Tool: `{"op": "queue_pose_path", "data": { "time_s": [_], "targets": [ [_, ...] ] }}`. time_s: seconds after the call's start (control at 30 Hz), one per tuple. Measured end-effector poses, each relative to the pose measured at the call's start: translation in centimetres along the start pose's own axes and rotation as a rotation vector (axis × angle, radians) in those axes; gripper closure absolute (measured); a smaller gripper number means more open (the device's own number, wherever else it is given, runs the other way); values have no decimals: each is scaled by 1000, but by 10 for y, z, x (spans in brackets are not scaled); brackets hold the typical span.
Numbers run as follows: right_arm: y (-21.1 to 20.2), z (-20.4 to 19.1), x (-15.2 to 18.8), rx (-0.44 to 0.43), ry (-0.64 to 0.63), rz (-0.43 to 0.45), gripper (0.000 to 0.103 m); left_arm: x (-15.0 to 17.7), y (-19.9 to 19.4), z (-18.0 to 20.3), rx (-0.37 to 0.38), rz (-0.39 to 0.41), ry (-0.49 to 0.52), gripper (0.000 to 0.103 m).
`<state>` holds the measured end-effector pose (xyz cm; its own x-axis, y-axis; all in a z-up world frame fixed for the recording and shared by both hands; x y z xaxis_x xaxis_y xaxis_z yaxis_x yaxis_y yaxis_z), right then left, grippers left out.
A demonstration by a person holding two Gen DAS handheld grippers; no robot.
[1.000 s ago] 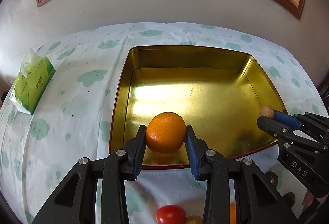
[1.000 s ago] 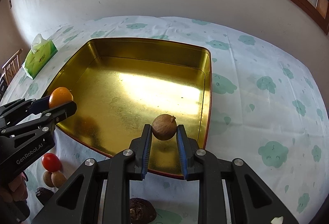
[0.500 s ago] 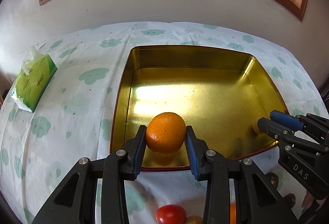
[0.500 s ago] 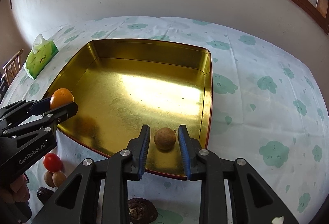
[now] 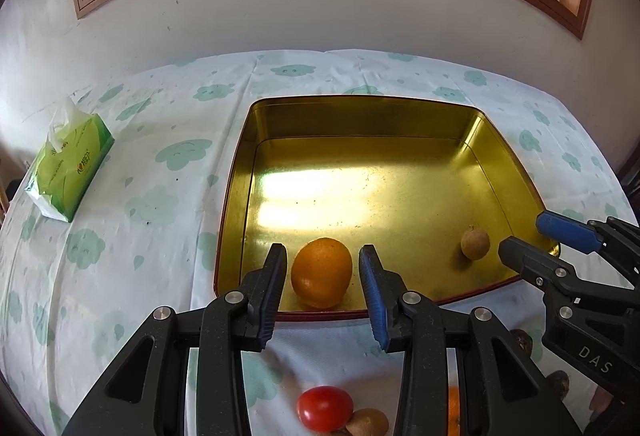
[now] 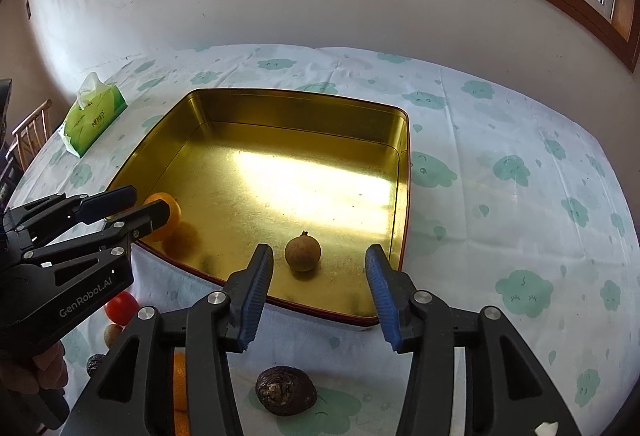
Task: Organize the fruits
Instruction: 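Withdraw both tools from the tin back toward the remaining fruits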
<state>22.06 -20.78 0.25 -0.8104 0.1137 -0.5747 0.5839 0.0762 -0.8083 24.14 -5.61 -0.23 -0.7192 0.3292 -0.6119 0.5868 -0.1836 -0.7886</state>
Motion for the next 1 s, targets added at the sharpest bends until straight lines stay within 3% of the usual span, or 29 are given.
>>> {"op": "queue_pose_path", "data": {
  "time_s": [0.43, 1.0],
  "targets": [
    [-46, 4, 19, -11, 26, 54, 55, 16, -48, 4, -47, 47, -1, 61],
    [-110, 20, 94, 11, 52, 89, 55, 102, -118, 23, -91, 75, -34, 61]
  ]
}}
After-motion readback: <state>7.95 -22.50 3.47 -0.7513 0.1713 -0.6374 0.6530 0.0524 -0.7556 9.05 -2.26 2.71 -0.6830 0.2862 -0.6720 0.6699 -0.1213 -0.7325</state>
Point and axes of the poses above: each gripper's, at about its wrist camera, not at the fingertips, and y roughly the way its jaws point, z to its right, x to its underside, the point moved 1 cm from there along y, roughly the way its jaws point, and after that the axes turned 9 degrees about y, right-handed, at the moved point
